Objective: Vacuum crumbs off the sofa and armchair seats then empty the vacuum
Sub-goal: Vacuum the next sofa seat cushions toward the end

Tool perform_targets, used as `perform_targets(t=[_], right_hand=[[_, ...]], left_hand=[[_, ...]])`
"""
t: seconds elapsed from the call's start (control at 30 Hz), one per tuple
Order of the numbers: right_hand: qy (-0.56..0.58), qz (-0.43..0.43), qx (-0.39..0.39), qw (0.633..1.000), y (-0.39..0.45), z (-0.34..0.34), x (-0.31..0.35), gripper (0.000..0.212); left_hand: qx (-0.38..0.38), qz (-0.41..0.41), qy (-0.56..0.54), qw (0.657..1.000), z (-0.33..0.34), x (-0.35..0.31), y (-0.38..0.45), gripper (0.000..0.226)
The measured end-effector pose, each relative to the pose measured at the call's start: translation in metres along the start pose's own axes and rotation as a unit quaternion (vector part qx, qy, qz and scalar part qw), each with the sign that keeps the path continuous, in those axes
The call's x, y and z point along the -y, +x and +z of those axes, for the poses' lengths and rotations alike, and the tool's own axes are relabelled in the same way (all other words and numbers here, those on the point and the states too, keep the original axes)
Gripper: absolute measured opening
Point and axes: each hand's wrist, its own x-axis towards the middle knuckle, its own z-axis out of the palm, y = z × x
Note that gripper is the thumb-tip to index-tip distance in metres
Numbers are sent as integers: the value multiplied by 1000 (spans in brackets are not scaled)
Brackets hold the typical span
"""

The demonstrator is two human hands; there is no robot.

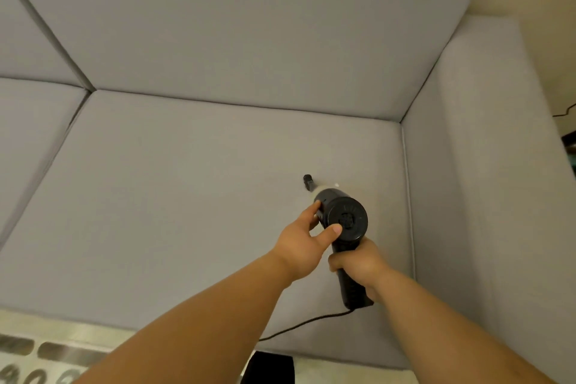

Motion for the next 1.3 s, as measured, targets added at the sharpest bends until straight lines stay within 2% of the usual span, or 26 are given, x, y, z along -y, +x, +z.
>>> perform_targets(t=[0.47, 0.67, 0.9, 1.3], right_hand=[[-26, 8, 24, 999, -67, -16, -101, 33], [-29, 2, 19, 999, -83, -17, -118, 36], [1, -47, -29, 998, -103, -22, -124, 40], [-7, -20, 0, 1000, -110, -13, -152, 38]], left_hand=[[-17, 1, -26, 1000, 82, 59, -83, 70], [-15, -1, -29, 999, 94, 65, -101, 70], [-7, 24, -24, 999, 102, 55, -113, 70], [-22, 5, -28, 999, 116, 82, -127, 70]])
